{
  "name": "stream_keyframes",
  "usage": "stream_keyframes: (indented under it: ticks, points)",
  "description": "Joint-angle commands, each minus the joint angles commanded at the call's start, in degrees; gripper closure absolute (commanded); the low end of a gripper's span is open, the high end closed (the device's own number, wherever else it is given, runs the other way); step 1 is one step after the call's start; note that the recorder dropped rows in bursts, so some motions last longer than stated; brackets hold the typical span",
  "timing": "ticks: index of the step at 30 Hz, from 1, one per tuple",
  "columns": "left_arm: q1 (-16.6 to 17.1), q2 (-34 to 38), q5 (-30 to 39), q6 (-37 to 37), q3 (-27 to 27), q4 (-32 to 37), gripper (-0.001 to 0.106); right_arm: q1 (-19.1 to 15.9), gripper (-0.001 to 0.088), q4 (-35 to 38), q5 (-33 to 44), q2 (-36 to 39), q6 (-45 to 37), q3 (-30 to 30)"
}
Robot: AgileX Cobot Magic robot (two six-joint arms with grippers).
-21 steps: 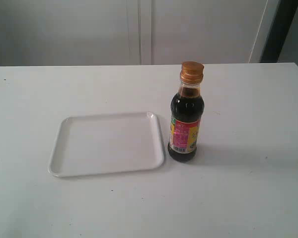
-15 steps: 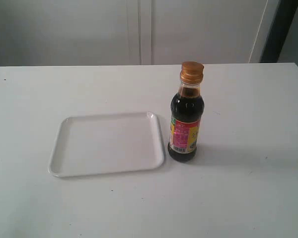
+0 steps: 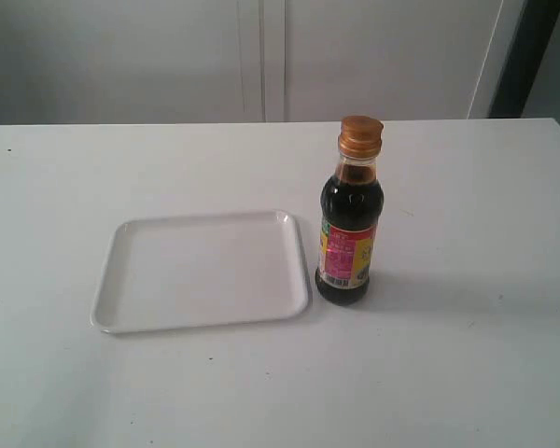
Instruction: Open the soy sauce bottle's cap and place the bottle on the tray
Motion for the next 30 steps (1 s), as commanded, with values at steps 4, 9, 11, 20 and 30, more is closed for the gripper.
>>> stream_keyframes:
  ticks: [4,9,11,20,30]
  points:
    - [0.0,7.6,-0.4,0.0,-4.7,5.6,0.105,0.0,0.0868,0.0,0.0,0.0,0.0,0.0]
    - [0.0,17.7,-0.4,-3.5,-10.7,18.0,0.105,0.0,0.0868,0.0,0.0,0.0,0.3,0.0]
    - [0.0,21.7,-0.8,-6.3,-13.0,23.3,0.105,0.0,0.0868,0.0,0.0,0.0,0.8,0.0]
    - [0.0,36.2,-25.7,-16.7,-14.5,36.7,0.105,0.0,0.0868,0.0,0.0,0.0,0.8,0.0]
    - [-4.7,49.9,-33.4,-21.3,-18.8,50.6,0.105,0.0,0.0868,0.0,0.0,0.0,0.8,0.0]
